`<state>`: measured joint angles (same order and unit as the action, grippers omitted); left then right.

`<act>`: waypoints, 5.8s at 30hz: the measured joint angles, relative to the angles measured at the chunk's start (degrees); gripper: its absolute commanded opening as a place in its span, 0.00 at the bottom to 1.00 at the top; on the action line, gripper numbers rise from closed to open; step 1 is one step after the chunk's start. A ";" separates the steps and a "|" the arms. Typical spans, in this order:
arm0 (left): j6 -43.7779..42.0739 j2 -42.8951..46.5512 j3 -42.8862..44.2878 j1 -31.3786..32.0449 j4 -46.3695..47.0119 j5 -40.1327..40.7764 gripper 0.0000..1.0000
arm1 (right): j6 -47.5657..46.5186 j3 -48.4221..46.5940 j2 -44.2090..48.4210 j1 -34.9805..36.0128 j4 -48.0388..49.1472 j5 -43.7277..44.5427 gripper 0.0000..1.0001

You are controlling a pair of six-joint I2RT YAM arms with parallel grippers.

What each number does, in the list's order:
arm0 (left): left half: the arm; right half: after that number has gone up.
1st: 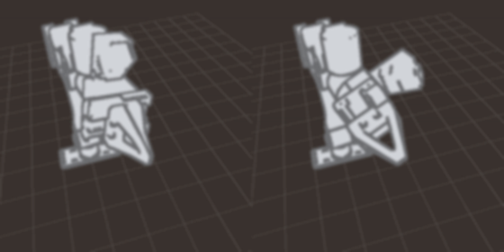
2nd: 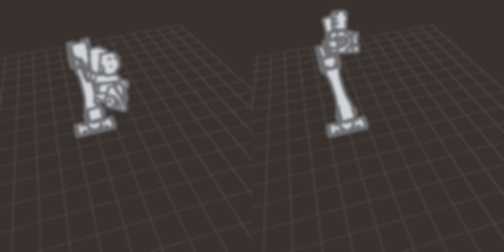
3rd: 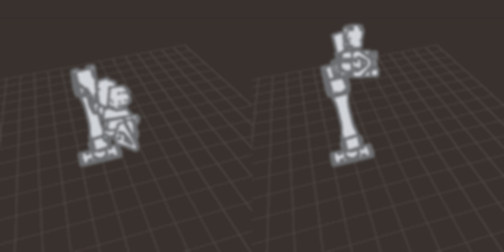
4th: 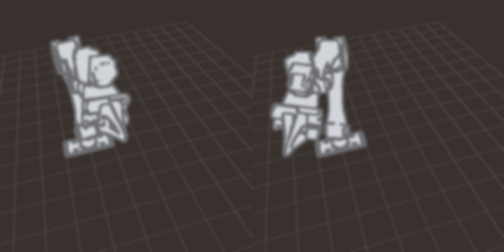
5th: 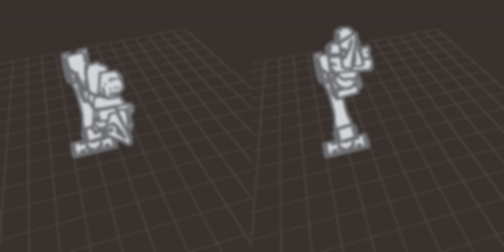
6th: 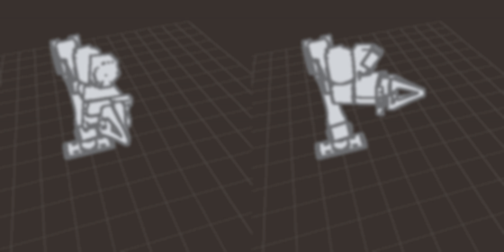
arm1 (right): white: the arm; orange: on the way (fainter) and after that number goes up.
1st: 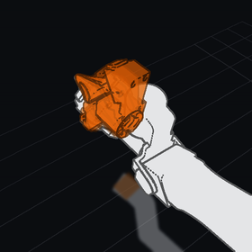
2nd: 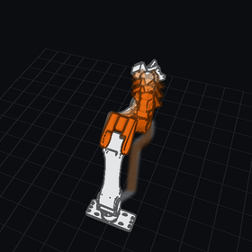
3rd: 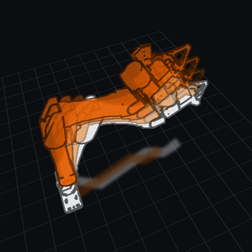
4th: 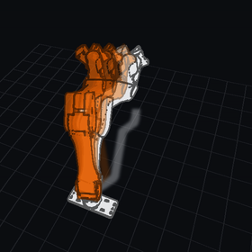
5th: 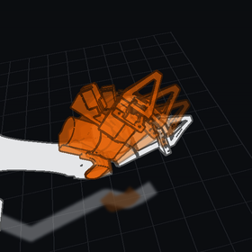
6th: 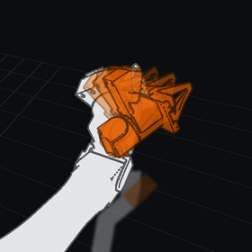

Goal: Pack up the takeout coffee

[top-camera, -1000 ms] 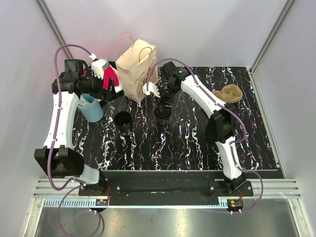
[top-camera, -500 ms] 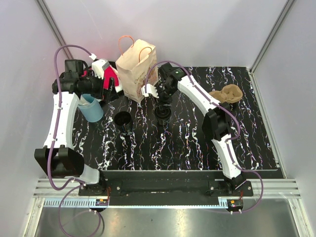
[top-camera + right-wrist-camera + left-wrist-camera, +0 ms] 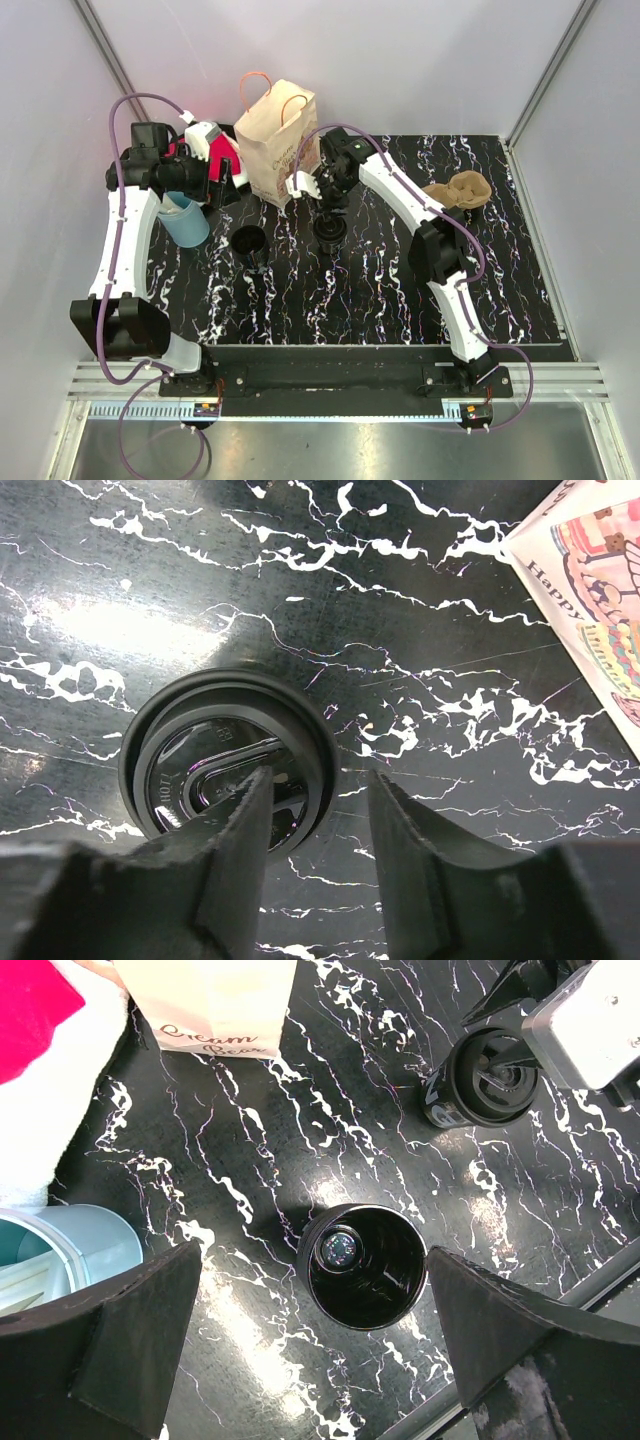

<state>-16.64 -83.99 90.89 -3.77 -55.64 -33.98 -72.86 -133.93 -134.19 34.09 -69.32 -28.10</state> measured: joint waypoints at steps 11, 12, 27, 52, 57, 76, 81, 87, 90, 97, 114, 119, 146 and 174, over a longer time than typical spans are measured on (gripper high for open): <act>0.17 -0.02 0.00 -0.15 0.02 -0.20 0.99 | -0.72 -0.22 -0.94 0.48 -0.24 0.13 0.38; 0.17 -0.02 0.00 -0.17 0.02 -0.22 0.99 | -0.81 -0.22 -0.94 0.57 -0.39 0.15 0.29; 0.26 -0.11 0.00 -0.48 0.02 -0.39 0.99 | -0.98 -0.76 -0.96 1.44 -2.45 1.75 0.00; -5.77 -14.64 28.00 9.44 2.82 1.66 0.99 | 35.71 17.68 31.98 -5.38 2.51 -0.28 0.00; -8.07 -22.88 32.63 16.06 4.28 6.86 0.99 | 41.97 21.99 40.22 -5.14 7.34 -0.57 0.00; -12.04 -31.61 33.29 19.69 9.75 18.53 0.56 | 49.33 29.31 55.28 -5.16 14.67 1.01 0.00; -13.03 -31.61 31.80 21.79 10.32 19.74 0.22 | 50.75 28.41 55.17 -5.16 15.06 3.65 0.00; -13.20 -31.58 31.45 23.58 10.32 21.05 0.00 | 52.00 26.77 55.15 -5.16 16.13 6.27 0.00; -13.09 -31.15 30.84 24.35 10.36 21.22 0.00 | 52.24 26.49 55.15 -5.16 16.57 7.87 0.00; -12.72 -26.38 25.66 27.45 9.84 21.64 0.00 | 52.98 23.69 55.15 -5.31 17.77 14.45 0.00; -4.83 -12.22 14.97 38.97 8.66 17.92 0.00 | 62.23 19.17 54.75 -8.63 24.35 32.68 0.00; -3.02 -12.11 11.19 41.42 8.57 17.88 0.00 | 64.39 19.19 55.58 -8.92 24.92 33.73 0.00; 2.19 -9.27 7.93 47.28 10.29 16.92 0.67 | 76.63 20.85 49.77 -9.73 18.38 23.37 0.00; -2.29 10.10 0.63 37.90 16.33 22.67 0.99 | 78.90 19.10 35.50 -8.68 12.85 16.22 0.00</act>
<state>-18.94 -73.89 91.53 34.13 -39.31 -11.31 6.04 -114.83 -98.70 25.41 -56.47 -11.88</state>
